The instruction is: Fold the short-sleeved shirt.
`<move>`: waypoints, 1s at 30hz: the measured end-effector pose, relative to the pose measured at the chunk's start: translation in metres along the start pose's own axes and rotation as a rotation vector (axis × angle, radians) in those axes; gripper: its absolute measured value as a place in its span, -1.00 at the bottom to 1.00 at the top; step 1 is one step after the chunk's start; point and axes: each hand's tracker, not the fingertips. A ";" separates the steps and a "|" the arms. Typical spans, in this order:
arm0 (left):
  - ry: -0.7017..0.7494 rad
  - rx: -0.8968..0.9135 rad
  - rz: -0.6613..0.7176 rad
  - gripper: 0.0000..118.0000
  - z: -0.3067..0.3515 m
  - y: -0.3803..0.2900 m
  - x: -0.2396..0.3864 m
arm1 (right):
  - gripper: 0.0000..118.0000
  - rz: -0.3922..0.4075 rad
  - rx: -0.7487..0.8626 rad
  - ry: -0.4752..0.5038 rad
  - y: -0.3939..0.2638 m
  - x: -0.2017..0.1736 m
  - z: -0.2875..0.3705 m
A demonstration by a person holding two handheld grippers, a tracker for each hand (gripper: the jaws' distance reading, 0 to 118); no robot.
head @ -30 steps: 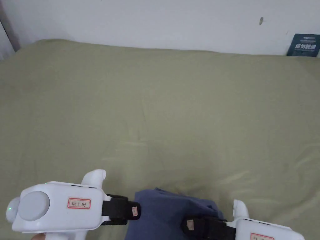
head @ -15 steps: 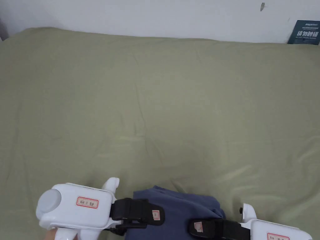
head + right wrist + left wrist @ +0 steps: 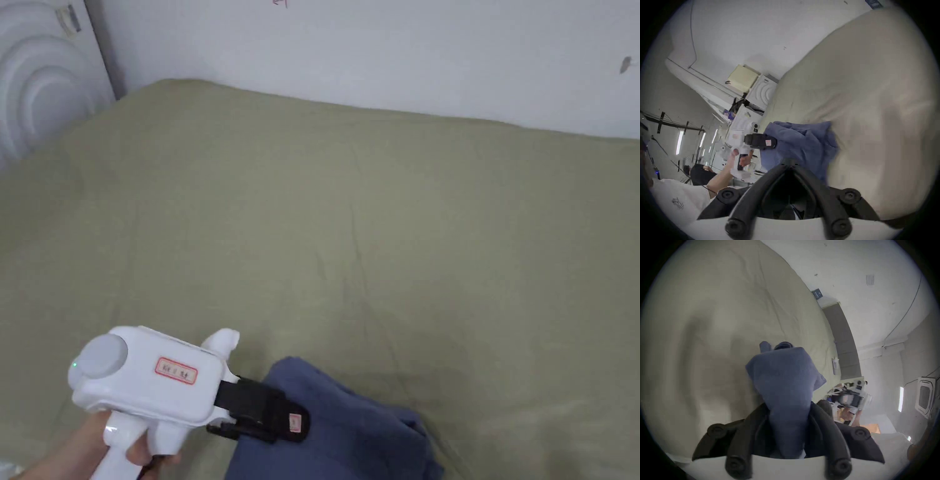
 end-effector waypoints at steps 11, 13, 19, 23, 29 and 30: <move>0.229 0.159 0.142 -0.58 0.184 0.050 -0.114 | -1.00 0.022 0.103 -0.092 -0.006 -0.039 -0.004; 0.238 0.157 0.131 -0.58 0.183 0.060 -0.118 | -1.00 0.027 0.120 -0.107 -0.002 -0.039 -0.002; 0.355 0.169 0.085 0.77 0.176 0.071 -0.110 | -1.00 0.023 0.140 -0.106 0.009 -0.036 0.000; 0.382 0.242 0.117 0.88 0.197 0.064 -0.111 | -1.00 0.038 0.137 -0.103 0.008 -0.036 0.006; 0.405 0.305 0.028 0.84 0.207 0.048 -0.054 | -1.00 0.076 0.154 -0.113 0.012 -0.043 0.017; 0.403 0.329 -0.014 0.78 0.201 0.044 -0.038 | -1.00 0.093 0.161 -0.120 0.014 -0.045 0.020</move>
